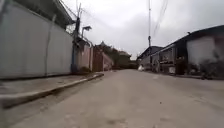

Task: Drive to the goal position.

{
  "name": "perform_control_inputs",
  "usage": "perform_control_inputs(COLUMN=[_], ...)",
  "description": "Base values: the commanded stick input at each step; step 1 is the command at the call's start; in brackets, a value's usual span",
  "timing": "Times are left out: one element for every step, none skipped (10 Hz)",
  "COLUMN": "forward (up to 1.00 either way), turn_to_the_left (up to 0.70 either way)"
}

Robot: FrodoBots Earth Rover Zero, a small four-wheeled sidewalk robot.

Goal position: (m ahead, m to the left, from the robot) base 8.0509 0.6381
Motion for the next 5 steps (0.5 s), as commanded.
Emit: perform_control_inputs(forward=[0.85,0.85,0.85,0.85,0.85], turn_to_the_left=[0.00,0.00,0.00,0.00,0.00])
